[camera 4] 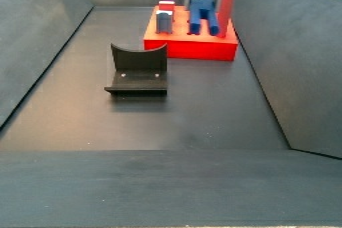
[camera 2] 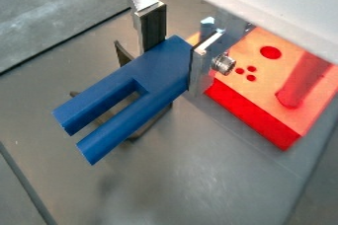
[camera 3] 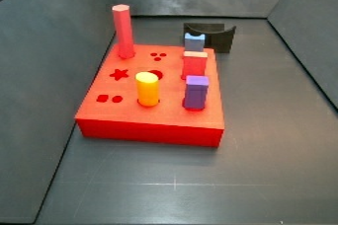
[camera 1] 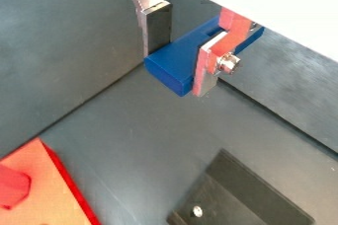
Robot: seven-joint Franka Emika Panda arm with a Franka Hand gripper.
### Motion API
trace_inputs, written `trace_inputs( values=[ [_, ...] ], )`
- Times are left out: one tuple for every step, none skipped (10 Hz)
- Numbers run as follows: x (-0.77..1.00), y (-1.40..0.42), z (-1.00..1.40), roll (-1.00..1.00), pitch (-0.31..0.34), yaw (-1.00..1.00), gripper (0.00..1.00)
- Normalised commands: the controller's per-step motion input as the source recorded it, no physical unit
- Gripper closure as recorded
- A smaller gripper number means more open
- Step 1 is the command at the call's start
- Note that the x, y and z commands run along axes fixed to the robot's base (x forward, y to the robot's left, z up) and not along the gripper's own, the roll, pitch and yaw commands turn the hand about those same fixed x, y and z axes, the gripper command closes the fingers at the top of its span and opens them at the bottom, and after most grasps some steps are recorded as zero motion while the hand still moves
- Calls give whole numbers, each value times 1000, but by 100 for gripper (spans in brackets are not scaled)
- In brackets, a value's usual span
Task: Pick up the square-circle object. Move up. Place the square-circle object on the fixture. Regrasp the square-circle object. Rotate the square-circle object. Move to above the board. Insert the square-circle object.
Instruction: Place the square-circle object on the fixture.
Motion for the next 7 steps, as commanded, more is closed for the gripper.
trace_inputs(
  values=[
    [1000, -119, 15, 43, 152, 34, 100],
    [1000, -106, 16, 37, 156, 32, 100],
    [1000, -83, 13, 29, 152, 33, 100],
    [1000, -70, 9, 22, 154, 34, 100],
    [1000, -54, 12, 15, 158, 37, 100],
    [1000, -42, 11, 8, 164, 35, 100],
    [904, -23, 5, 3, 158, 36, 100]
  ],
)
